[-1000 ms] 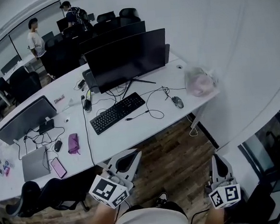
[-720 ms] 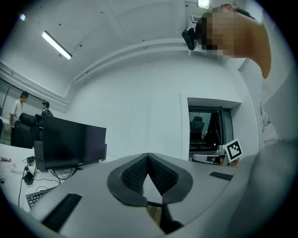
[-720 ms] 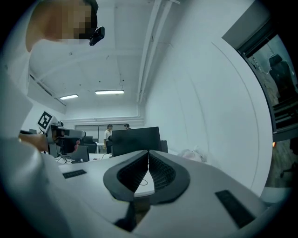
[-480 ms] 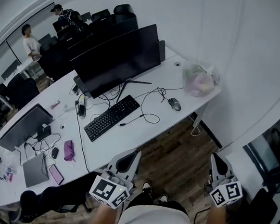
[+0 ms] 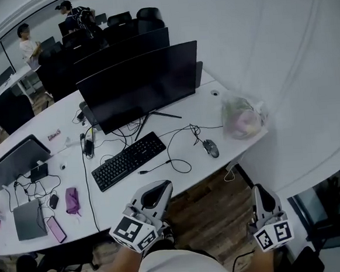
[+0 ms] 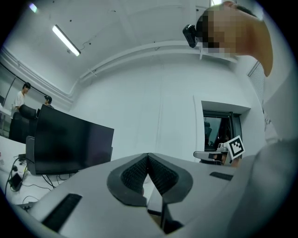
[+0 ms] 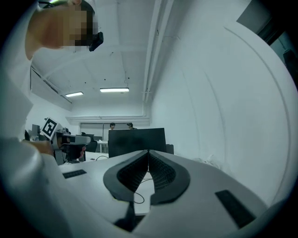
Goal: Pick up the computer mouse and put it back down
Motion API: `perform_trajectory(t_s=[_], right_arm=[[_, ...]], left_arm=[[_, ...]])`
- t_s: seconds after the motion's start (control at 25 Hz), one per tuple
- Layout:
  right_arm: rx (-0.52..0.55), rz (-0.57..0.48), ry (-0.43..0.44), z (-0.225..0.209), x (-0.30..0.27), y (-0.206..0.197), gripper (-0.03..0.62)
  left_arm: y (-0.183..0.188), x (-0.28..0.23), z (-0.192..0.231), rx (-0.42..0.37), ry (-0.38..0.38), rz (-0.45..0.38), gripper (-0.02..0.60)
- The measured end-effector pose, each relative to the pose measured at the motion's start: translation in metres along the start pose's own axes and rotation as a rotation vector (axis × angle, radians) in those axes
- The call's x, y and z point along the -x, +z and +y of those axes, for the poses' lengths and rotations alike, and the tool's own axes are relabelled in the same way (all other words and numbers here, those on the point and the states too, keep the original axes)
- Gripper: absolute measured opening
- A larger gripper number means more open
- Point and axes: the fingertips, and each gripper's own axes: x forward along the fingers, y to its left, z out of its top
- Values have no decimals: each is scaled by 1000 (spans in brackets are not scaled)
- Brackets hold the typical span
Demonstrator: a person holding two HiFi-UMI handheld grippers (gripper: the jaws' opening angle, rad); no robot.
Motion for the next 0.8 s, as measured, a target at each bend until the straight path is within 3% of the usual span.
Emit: perform_trajectory(t_s=[0.56, 0.8], right_arm=[[62, 80, 93, 43, -150, -10, 23], [59, 118, 84, 19, -191, -21, 23]], left_arm=[[10, -32, 125, 16, 28, 2, 5], [9, -49, 146, 24, 65, 7, 5]])
